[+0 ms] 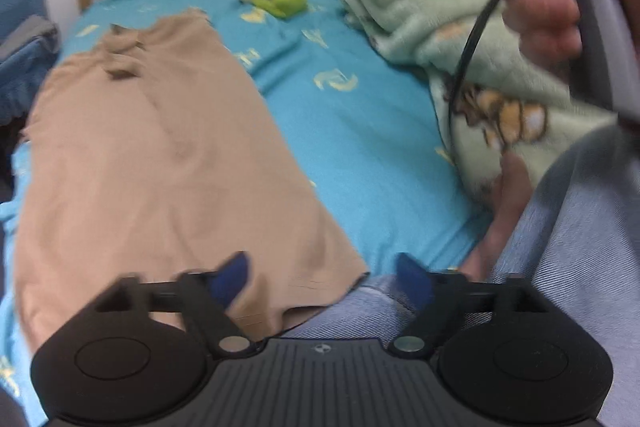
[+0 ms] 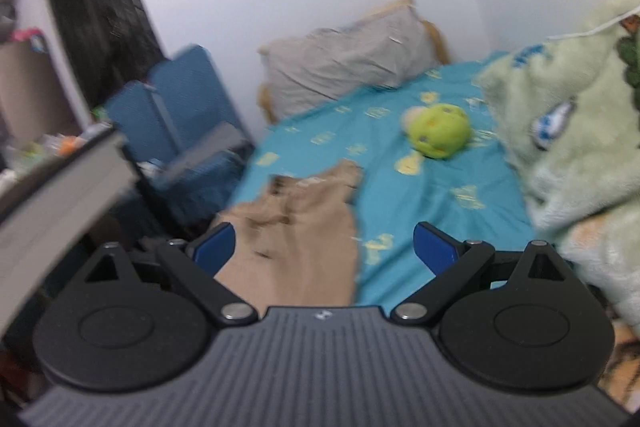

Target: Fold clothes

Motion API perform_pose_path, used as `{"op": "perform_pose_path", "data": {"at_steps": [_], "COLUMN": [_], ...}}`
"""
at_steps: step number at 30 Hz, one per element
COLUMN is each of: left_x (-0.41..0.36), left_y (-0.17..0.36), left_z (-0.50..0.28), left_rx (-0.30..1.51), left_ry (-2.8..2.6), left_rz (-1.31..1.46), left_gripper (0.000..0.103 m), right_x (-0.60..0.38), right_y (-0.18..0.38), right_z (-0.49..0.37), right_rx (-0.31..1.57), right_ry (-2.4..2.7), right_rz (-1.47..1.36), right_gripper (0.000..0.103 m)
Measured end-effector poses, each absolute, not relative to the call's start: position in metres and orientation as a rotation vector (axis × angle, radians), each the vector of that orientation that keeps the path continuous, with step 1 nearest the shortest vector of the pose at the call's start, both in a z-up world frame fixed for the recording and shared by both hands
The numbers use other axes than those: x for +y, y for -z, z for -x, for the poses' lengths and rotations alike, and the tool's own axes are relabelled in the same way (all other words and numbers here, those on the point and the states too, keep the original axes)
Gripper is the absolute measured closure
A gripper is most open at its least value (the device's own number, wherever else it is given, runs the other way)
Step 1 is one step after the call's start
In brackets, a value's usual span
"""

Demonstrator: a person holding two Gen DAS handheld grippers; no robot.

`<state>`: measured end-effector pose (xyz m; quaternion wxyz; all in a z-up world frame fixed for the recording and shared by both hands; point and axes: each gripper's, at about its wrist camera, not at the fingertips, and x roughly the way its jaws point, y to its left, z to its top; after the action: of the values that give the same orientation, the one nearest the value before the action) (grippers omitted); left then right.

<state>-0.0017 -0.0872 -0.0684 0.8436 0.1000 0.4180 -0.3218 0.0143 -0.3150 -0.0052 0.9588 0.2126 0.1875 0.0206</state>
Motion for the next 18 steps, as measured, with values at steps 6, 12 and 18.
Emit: {"op": "perform_pose_path", "data": {"at_steps": [6,12,18], "left_x": [-0.018,0.042,0.094], "left_y": [0.025,0.024,0.091], "left_z": [-0.025,-0.137,-0.294], "left_rx": [0.811,0.717,0.823], "left_ry": [0.586,0.445,0.219], "left_rz": [-0.024,0.229,0.550], "left_gripper": [0.011,0.009,0.011], "right_x": [-0.286,-0.267,-0.277], "right_y": [-0.002,0.011,0.043], "right_z": [-0.003,-0.020,-0.061], "right_rx": [0.319,0.394,0.527], "right_ry": [-0.108,-0.109,-0.007], "right_rz": [-0.429,-0.434,-0.537], "right_gripper": [0.006,0.006,0.006]}}
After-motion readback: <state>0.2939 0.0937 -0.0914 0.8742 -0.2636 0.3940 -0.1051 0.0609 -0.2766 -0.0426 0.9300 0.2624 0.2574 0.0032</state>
